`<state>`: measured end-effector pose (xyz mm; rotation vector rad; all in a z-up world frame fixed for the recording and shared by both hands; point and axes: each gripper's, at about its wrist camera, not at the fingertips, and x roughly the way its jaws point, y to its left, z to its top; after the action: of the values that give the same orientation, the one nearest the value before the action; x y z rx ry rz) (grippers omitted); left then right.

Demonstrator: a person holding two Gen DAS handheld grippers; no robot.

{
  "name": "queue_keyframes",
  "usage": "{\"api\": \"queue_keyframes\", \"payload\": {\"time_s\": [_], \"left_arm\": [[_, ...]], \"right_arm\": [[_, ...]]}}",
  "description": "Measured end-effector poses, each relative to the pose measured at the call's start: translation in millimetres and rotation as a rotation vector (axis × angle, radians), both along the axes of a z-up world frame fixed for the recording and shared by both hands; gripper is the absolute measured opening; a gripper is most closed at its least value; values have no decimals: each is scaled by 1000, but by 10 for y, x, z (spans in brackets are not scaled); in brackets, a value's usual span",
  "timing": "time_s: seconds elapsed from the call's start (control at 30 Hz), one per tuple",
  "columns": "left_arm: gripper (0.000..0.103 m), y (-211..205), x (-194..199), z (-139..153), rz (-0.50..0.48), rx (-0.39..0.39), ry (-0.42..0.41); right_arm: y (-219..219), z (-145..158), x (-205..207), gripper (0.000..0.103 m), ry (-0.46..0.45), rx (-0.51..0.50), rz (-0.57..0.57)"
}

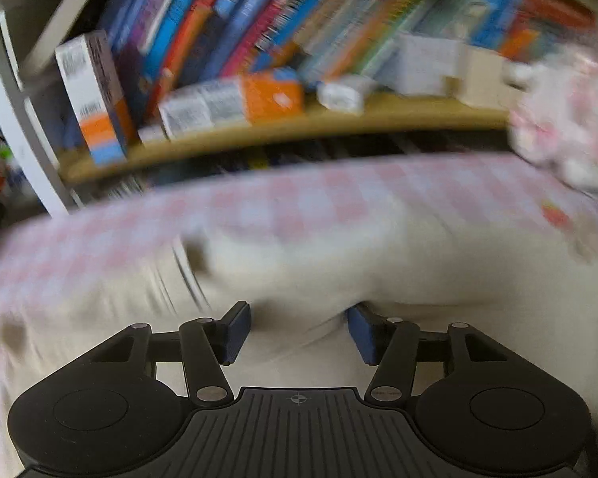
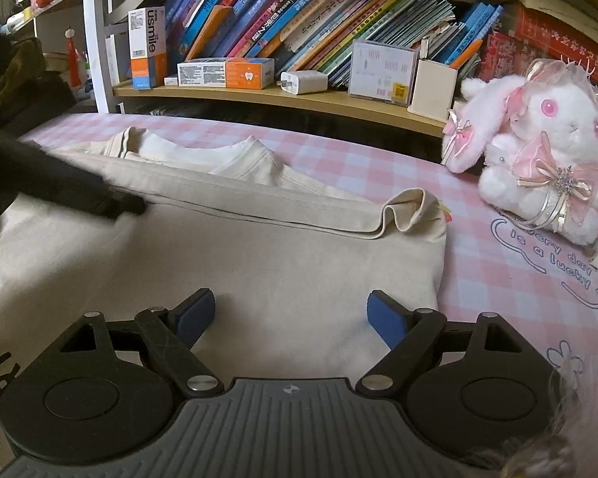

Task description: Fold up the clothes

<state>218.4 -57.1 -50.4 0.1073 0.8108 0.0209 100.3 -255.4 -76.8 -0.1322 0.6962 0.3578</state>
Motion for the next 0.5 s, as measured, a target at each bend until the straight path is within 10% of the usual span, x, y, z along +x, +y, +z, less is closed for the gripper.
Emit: {"api": "queue_keyframes", "payload": {"time_s": [0.23,0.5], "left_arm": [[54,184,359,487,75,-25,-192],[55,121,-275,254,-19,3,-114]], "right_arm": [[-11,4,7,85,4,5,8],[-22,-16,6,90,4,12,3]]}}
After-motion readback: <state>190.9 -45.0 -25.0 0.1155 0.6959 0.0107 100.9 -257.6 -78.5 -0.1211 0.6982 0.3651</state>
